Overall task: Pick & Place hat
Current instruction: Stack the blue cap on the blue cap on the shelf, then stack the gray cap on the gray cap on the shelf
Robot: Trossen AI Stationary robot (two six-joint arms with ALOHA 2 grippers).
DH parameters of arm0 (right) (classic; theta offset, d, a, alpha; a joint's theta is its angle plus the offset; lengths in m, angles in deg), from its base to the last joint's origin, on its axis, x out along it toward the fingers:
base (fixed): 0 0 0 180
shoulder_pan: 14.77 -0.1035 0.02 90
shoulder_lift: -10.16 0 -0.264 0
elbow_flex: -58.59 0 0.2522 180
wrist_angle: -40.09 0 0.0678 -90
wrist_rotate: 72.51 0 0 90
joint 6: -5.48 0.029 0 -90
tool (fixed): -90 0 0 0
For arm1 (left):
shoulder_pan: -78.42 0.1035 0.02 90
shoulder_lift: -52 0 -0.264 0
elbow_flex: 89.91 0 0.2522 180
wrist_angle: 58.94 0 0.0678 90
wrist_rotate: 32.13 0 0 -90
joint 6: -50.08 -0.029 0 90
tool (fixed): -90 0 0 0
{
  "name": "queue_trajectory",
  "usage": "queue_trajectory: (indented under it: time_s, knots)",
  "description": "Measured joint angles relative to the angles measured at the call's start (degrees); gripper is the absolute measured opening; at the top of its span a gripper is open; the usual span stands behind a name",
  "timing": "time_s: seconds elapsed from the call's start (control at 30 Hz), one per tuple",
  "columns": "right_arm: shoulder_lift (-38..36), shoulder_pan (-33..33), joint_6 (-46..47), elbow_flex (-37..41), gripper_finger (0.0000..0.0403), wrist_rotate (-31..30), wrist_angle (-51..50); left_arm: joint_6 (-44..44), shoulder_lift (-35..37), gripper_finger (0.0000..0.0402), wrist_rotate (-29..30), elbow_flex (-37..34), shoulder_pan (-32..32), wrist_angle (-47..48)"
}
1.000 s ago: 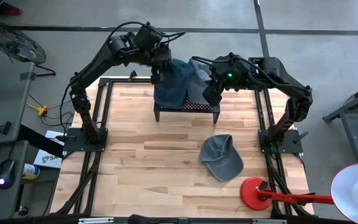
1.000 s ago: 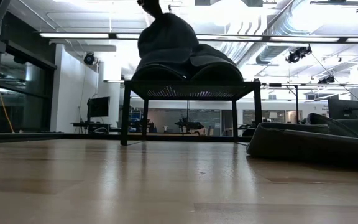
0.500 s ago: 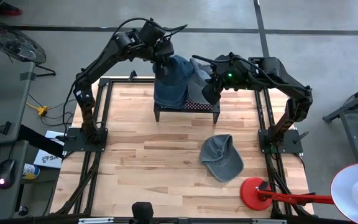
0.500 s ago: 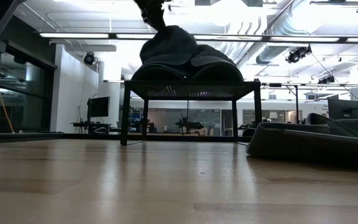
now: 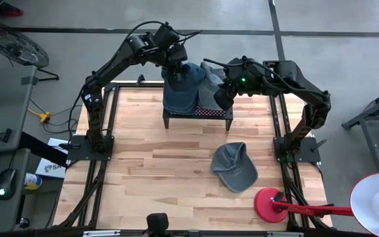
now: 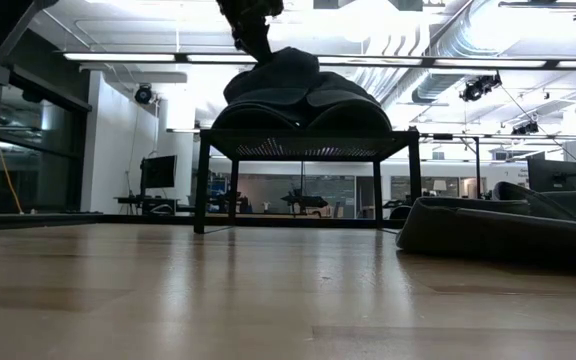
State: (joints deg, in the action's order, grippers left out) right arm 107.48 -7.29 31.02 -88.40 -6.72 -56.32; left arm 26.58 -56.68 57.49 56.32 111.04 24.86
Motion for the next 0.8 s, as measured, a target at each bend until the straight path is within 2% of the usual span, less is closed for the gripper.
queue_trajectory:
  time_s: [0.3,0.63,0.8]
  knots:
    - [0.0,0.0,0.0,0.0,0.0122,0.3,-0.9,-0.7,0.4,0.0100,2.4,0.0,-0.1,-1.0]
    - [0.0,0.0,-0.3,0.0,0.0122,1.0,-2.7,-0.9,4.7,0.0200,1.1,0.0,-1.6,-4.6]
    - [0.0,0.0,-0.5,0.0,0.0122,2.1,-5.1,-1.9,6.4,0.0217,3.1,0.0,-3.3,-5.5]
